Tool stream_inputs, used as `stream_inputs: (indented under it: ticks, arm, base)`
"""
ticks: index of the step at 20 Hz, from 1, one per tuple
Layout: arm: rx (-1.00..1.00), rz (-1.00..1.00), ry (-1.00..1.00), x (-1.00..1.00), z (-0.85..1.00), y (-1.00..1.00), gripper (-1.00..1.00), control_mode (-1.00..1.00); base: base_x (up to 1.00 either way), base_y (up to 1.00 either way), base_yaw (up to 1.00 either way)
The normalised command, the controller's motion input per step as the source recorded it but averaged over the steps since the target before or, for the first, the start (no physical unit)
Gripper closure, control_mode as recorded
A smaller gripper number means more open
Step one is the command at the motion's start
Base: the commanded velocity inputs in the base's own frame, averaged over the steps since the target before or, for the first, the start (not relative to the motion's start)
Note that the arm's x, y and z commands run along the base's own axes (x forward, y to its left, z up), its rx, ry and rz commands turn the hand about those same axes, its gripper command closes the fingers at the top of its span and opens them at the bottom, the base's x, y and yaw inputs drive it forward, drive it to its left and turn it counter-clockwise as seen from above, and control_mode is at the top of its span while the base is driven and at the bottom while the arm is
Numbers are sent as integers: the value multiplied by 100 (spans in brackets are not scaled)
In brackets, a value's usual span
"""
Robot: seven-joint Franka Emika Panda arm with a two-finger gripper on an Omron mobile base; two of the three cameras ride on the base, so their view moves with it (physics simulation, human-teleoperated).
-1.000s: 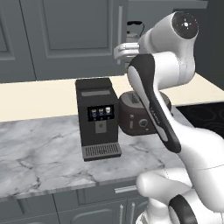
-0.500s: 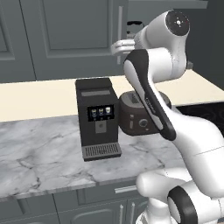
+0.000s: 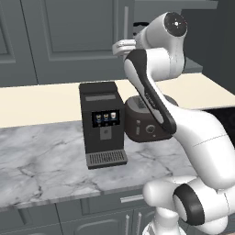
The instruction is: Open the cabinet, pick the kettle from the cabinet, and place it in the sink.
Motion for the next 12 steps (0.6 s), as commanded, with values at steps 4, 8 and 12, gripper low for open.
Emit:
stream_inputs:
  ticks: [4, 8, 12]
  arm:
    - [0, 0, 0, 38, -1, 5, -100, -100]
    - [0, 0, 0, 35, -2, 12, -100, -100]
    - [0, 0, 0, 35, -2, 15, -100, -100]
  base:
    - [0, 0, 0]
    - [0, 0, 0]
    - [0, 0, 0]
